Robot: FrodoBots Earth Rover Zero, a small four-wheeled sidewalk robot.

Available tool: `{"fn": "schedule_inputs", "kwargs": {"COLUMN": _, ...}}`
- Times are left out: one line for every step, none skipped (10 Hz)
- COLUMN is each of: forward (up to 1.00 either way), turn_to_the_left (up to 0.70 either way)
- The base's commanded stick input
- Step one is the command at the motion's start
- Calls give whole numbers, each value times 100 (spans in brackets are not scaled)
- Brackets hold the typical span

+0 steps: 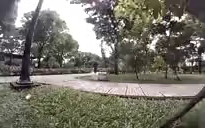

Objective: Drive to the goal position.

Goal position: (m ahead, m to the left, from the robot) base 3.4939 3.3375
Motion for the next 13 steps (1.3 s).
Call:
{"fn": "schedule_inputs", "kwargs": {"forward": 100, "turn_to_the_left": 27}}
{"fn": "schedule_inputs", "kwargs": {"forward": 100, "turn_to_the_left": 27}}
{"fn": "schedule_inputs", "kwargs": {"forward": 100, "turn_to_the_left": 27}}
{"fn": "schedule_inputs", "kwargs": {"forward": 100, "turn_to_the_left": 27}}
{"fn": "schedule_inputs", "kwargs": {"forward": 100, "turn_to_the_left": 27}}
{"fn": "schedule_inputs", "kwargs": {"forward": 100, "turn_to_the_left": 27}}
{"fn": "schedule_inputs", "kwargs": {"forward": 100, "turn_to_the_left": 27}}
{"fn": "schedule_inputs", "kwargs": {"forward": 100, "turn_to_the_left": 27}}
{"fn": "schedule_inputs", "kwargs": {"forward": 100, "turn_to_the_left": 27}}
{"fn": "schedule_inputs", "kwargs": {"forward": 100, "turn_to_the_left": 27}}
{"fn": "schedule_inputs", "kwargs": {"forward": 100, "turn_to_the_left": 27}}
{"fn": "schedule_inputs", "kwargs": {"forward": 100, "turn_to_the_left": 27}}
{"fn": "schedule_inputs", "kwargs": {"forward": 100, "turn_to_the_left": 27}}
